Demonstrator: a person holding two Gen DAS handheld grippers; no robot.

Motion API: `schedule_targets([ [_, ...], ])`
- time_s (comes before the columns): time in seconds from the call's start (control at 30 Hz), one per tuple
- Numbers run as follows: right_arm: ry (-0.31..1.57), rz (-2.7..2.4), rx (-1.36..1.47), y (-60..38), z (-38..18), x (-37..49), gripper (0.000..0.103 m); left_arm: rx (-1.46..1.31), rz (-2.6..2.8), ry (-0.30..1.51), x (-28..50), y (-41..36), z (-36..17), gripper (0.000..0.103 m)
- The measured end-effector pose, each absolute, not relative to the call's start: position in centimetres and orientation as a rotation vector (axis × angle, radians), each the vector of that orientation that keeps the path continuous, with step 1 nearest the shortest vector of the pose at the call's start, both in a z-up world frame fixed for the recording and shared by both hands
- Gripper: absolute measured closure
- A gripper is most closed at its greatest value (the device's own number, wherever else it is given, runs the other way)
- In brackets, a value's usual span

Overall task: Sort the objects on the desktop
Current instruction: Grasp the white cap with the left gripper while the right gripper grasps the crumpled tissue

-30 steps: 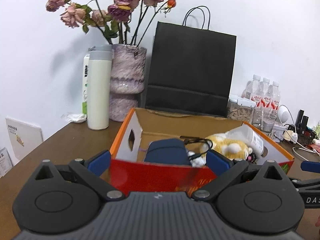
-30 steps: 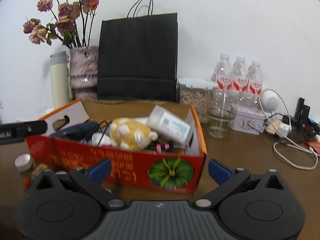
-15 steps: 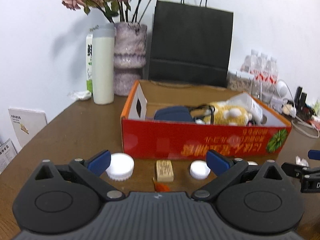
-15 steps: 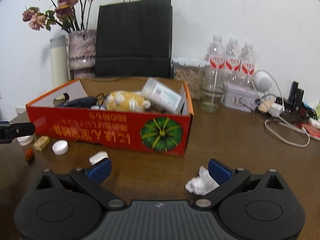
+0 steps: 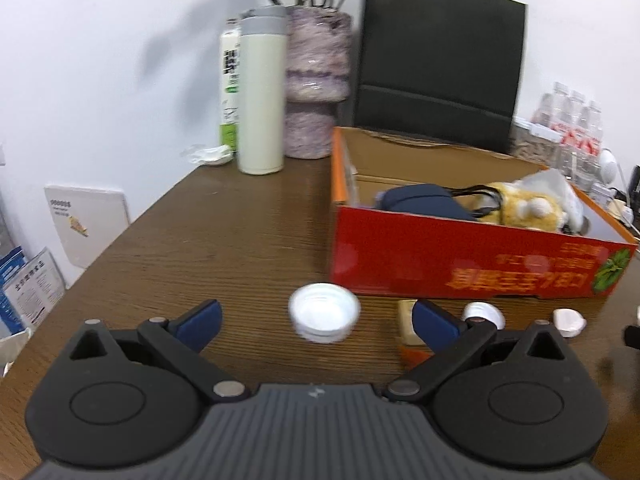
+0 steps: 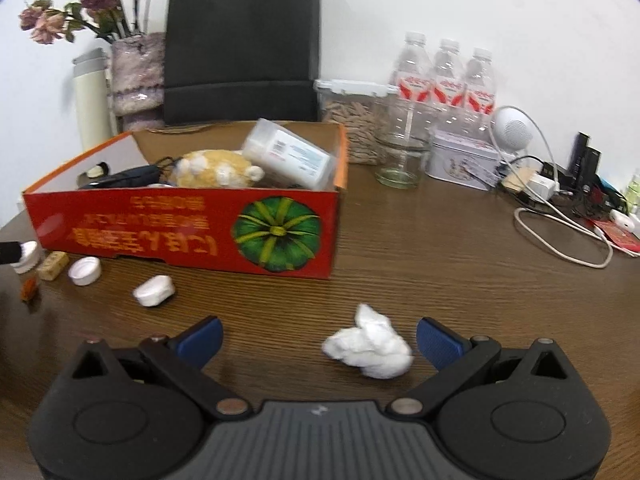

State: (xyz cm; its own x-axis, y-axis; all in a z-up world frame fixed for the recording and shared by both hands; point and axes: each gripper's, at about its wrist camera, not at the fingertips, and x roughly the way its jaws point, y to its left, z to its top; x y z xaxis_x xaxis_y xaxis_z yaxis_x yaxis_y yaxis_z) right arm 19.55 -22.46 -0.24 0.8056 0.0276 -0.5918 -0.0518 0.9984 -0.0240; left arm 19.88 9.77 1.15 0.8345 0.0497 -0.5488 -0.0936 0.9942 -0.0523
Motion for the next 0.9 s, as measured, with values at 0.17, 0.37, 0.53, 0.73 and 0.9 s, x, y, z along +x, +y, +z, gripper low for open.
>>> schedule_targets([
  [0.17,0.672,-0.015,-0.023,-24.1,-0.6,20.5,0.000,-0.080,0.102,0.612,20.7,11.1,0.6,0.000],
  [0.37,0.685,-0.029,-0.029,-24.6,-0.9,20.7,0.000,-0.074,0.072,0.650,21.4,11.3,0.2,0.000],
  [0.53,0.703,-0.016,0.023,-25.4,-1.0,21.0,0.000,-0.050,0.060,0.678,22.1,10.8,-0.1,0.002],
  [0.73,0.704,-0.017,0.024,-25.4,-1.1,21.0,0.000,-0.037,0.075,0.684,22.7,10.5,-0.3,0.008],
  [0.9,0.704,-0.017,0.022,-25.4,-1.1,20.9,0.000,-0.014,0.075,0.688,22.9,10.2,-0.4,0.010],
])
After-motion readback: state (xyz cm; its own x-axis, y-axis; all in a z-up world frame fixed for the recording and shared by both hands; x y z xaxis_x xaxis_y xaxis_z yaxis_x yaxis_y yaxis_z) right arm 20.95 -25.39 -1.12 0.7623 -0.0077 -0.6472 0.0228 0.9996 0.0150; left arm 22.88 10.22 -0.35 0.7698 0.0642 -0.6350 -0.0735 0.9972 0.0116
